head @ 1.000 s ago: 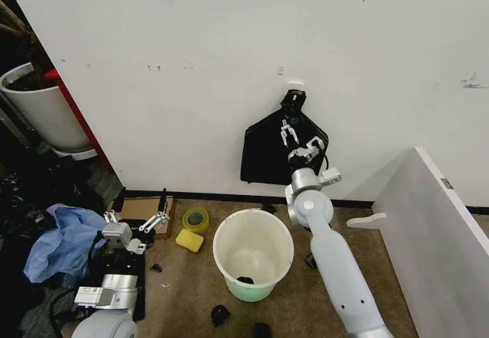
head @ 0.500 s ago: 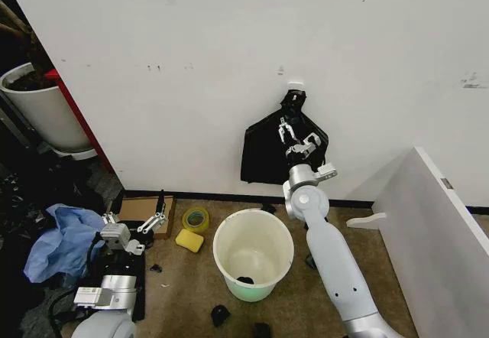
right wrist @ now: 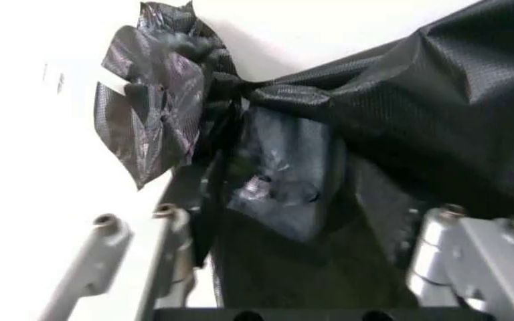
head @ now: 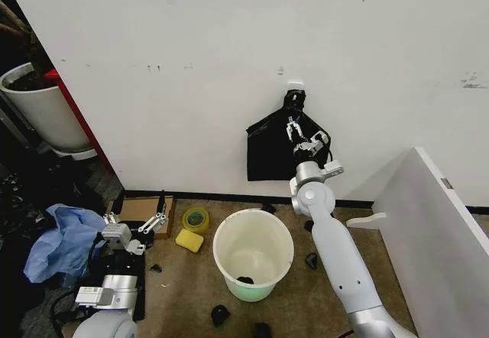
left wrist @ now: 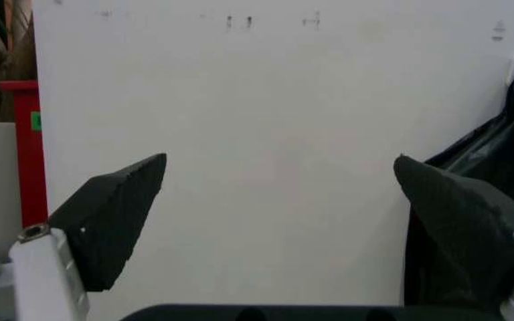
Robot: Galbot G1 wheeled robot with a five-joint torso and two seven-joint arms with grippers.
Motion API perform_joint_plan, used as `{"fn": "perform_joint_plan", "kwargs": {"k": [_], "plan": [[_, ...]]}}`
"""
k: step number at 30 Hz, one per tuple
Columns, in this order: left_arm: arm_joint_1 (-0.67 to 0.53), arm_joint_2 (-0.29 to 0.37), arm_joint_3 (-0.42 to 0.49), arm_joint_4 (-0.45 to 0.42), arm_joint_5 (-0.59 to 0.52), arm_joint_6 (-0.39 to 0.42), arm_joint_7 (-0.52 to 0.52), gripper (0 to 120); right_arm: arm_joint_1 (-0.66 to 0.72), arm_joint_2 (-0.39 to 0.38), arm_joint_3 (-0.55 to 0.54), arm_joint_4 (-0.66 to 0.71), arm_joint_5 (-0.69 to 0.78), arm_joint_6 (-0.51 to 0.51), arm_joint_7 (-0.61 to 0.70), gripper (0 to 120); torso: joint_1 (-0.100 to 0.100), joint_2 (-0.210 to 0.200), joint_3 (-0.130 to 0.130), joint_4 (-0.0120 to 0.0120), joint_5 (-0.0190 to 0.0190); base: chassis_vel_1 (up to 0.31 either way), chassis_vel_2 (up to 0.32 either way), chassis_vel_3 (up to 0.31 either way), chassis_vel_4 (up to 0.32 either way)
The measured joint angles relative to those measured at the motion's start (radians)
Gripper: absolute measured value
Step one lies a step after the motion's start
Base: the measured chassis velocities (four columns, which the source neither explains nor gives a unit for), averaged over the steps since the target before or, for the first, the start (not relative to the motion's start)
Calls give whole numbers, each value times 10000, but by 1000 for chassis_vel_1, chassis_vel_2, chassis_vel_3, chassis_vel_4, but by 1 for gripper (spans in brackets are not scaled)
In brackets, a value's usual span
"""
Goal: Place the garbage bag over the trash bin.
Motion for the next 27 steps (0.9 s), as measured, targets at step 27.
{"fn": "perform_joint_plan", "kwargs": {"k": [27], "plan": [[-498,-40,74,402,-23,-11,-24,100,-1550,-440,-333,1143,-936,388,-315,0,0,0,0,0,0,0,0,0,0]]}}
